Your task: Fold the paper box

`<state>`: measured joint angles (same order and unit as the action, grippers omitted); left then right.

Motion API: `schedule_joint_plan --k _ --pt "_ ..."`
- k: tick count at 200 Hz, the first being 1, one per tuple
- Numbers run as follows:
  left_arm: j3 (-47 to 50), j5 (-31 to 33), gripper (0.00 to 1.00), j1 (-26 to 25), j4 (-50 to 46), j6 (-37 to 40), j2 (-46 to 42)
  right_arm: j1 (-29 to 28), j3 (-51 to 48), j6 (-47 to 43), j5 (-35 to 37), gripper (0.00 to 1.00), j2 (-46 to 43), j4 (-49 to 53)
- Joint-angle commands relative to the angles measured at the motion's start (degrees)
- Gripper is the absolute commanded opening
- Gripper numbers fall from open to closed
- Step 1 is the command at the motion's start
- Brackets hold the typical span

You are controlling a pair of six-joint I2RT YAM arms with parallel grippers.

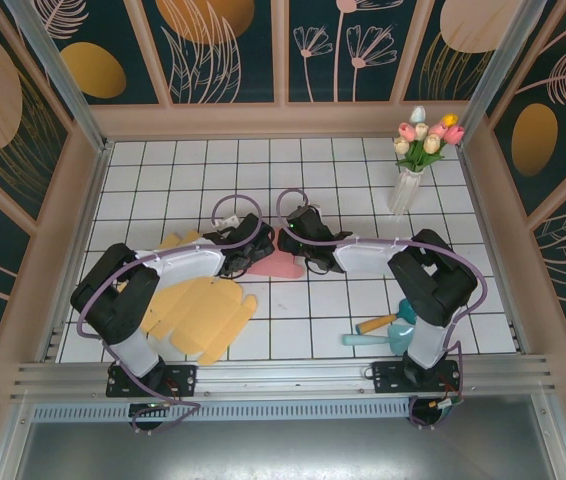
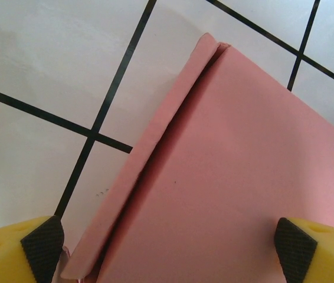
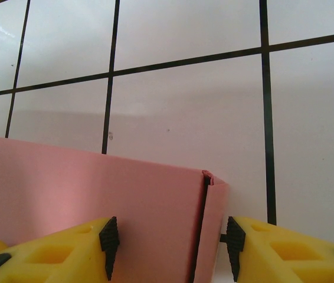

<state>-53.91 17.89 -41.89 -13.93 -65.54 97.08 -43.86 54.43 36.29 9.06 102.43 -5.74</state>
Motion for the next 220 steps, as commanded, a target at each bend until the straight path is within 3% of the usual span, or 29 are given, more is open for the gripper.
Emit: schedule_joint_plan --k 1,118,220 --pt "-1.5 -0.9 0.92 0.2 -1.9 -1.8 0.8 0.3 -2.1 -1.1 0.3 0.55 0.7 4.1" --pt "-1.0 -8.1 0.85 0.3 -1.3 -6.8 -0.3 0.4 -2.1 -1.0 0.5 0.55 1.0 4.1" --pt "0.4 -4.9 0.81 0.3 -1.0 -7.5 0.7 -0.5 -4.9 -0.3 1.8 0.55 -1.0 3.1"
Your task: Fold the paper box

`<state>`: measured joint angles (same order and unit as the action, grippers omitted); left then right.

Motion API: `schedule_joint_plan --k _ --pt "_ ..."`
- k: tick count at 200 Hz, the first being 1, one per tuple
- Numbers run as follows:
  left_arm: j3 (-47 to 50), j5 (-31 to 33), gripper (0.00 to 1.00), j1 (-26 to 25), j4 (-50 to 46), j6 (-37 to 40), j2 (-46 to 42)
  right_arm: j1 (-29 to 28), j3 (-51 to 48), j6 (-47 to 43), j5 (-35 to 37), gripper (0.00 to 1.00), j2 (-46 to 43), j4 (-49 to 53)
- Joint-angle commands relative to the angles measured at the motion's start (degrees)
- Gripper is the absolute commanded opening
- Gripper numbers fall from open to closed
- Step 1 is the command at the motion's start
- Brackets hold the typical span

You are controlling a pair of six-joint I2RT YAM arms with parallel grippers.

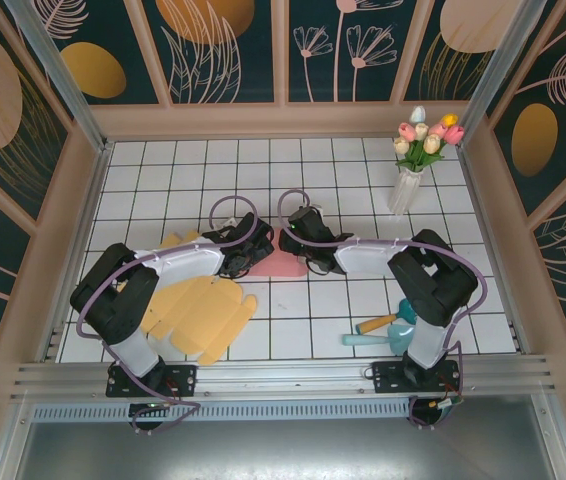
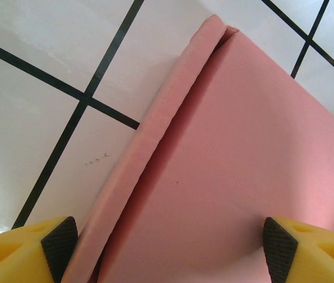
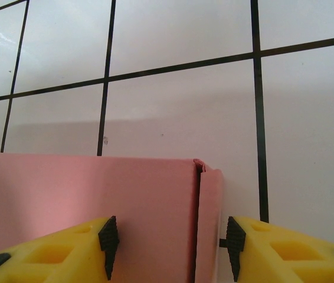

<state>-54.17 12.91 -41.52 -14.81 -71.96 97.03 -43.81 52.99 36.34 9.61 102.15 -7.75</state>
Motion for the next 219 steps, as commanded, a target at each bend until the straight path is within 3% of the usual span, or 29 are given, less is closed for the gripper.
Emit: schedule_joint_plan --k 1,99,125,144,219 --pt "0.6 0.1 0.81 -0.1 -0.1 -1.1 0.8 -0.6 -3.5 -0.3 1.3 0.55 -0.9 5.0" --pt "2.1 3.6 0.81 -0.1 -0.6 -1.3 0.6 -10.2 -11.8 3.7 11.4 0.54 -13.7 6.5" --pt "2.2 3.3 0.81 -0.1 -0.2 -1.3 0.8 -11.0 -13.9 5.5 8.4 0.51 -16.0 4.7" --pt "2.4 3.1 0.81 -0.1 0.2 -1.3 0.8 -11.0 -15.5 5.9 6.4 0.44 -17.3 2.4" --pt "2.7 3.0 0.81 -0.1 0.6 -1.3 0.8 -11.0 -15.2 4.8 2.9 0.44 -15.0 -1.8"
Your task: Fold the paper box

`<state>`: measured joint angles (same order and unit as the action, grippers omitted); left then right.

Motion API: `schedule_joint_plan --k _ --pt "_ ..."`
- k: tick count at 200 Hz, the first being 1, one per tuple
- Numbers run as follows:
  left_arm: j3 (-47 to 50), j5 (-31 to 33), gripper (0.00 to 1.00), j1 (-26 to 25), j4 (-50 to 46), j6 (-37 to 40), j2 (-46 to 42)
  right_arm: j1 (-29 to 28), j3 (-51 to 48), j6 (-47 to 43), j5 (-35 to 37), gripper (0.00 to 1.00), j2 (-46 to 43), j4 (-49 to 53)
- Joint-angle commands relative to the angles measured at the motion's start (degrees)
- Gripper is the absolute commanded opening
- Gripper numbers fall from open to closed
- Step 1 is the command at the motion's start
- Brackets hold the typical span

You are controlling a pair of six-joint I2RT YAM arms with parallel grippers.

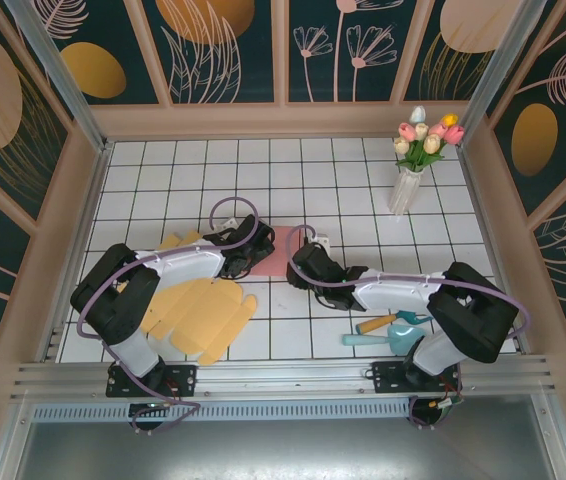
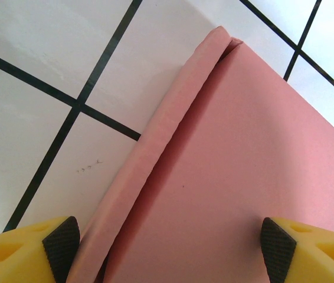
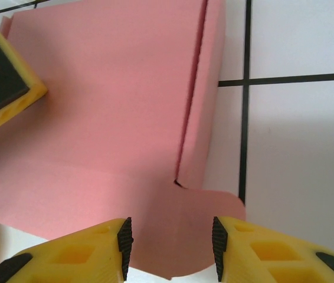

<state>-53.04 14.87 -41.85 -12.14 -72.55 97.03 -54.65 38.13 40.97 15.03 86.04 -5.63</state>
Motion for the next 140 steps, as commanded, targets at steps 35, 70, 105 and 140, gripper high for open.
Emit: schedule_joint_plan --k 35,70,105,140 --pt "1.6 1.4 0.81 0.2 -2.2 -0.6 0.6 -0.1 -0.2 0.1 -5.2 0.44 2.6 -5.8" --pt "1.6 1.5 0.81 0.2 -2.1 -0.6 0.8 -0.1 -0.4 0.0 -6.7 0.43 2.8 -6.9" --pt "1.6 1.2 0.81 0.2 -1.7 -0.7 2.4 -0.1 -0.9 -0.1 -6.6 0.42 2.8 -7.4" --pt "1.2 0.8 0.81 0.2 -1.6 -0.7 3.3 -0.1 -1.2 0.4 -8.3 0.41 2.4 -7.7"
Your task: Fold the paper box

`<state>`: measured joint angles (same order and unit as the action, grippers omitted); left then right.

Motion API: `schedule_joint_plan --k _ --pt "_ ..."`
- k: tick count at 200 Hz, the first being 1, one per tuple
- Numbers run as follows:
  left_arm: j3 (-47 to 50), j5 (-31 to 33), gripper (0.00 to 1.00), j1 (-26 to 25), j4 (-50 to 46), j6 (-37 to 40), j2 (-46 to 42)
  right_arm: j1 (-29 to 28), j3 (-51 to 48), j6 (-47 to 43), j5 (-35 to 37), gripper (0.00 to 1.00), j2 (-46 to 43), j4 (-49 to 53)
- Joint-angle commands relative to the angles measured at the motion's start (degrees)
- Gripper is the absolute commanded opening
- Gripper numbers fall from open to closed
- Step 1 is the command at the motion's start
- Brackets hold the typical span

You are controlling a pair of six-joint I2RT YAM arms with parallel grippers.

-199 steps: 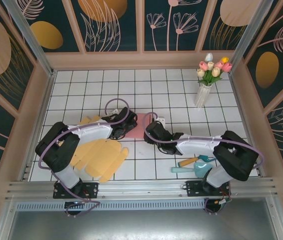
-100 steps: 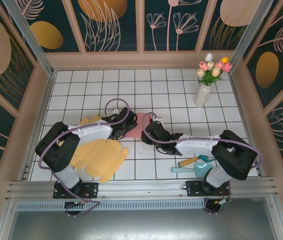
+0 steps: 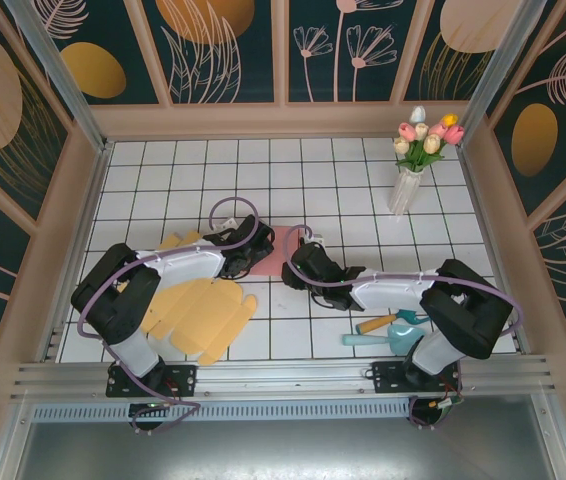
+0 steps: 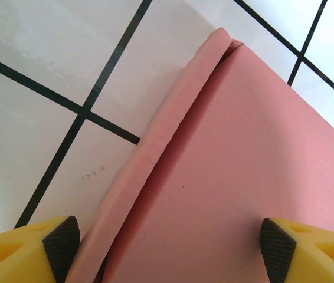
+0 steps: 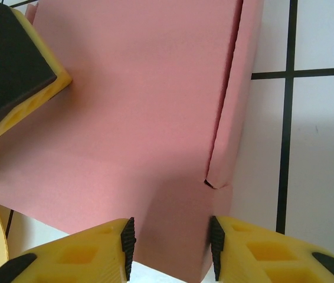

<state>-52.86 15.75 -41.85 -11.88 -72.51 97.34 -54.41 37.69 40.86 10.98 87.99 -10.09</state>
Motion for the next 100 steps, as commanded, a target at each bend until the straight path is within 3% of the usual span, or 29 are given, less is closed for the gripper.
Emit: schedule_joint_plan --k 1,100 --pt "1.0 -0.1 0.81 0.2 -1.8 -0.8 3.0 -0.3 -0.8 0.5 -4.4 0.41 0.4 -3.2" --pt "0.9 0.4 0.8 0.2 -2.1 -0.9 2.8 -0.4 -1.8 0.0 -9.9 0.4 -1.1 -6.9"
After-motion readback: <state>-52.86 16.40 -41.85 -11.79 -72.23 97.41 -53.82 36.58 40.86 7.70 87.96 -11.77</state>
